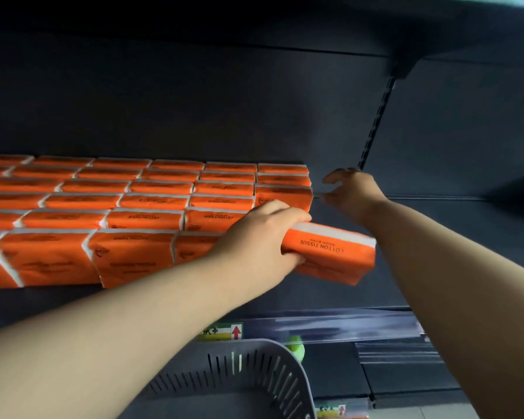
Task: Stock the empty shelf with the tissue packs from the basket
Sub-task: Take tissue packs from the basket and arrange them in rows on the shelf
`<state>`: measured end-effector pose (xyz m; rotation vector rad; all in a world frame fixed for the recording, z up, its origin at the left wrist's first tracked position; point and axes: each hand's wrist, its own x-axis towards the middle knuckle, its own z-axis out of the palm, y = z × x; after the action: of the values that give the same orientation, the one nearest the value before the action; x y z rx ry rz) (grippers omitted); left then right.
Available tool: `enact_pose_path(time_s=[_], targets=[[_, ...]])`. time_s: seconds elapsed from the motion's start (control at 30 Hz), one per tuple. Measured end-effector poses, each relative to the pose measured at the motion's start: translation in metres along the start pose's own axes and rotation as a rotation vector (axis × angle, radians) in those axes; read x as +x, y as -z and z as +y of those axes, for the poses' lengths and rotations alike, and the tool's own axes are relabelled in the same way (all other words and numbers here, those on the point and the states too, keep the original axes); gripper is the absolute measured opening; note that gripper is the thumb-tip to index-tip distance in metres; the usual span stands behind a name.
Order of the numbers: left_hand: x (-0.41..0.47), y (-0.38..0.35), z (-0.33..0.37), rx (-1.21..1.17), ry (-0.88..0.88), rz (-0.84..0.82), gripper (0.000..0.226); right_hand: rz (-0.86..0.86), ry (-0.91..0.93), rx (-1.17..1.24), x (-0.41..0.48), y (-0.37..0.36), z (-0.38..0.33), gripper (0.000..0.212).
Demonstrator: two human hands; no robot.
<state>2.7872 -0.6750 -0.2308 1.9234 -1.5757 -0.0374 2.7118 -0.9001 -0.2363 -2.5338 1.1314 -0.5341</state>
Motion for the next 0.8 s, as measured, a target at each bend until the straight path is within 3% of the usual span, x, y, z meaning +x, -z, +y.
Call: enact_pose_path(time_s=[0.37,0.8], targets=[[0.071,0.007,-0.027,0.222,0.171,0.029,0.038,0.125,-0.082,0.172,-0.016,0.024,0.02,0.029],[0.091,-0.025,-0.041,0.565,0.166,-0.23,0.048,-0.024,0.011,0.106,-0.024,-0.018,0.01,0.035]])
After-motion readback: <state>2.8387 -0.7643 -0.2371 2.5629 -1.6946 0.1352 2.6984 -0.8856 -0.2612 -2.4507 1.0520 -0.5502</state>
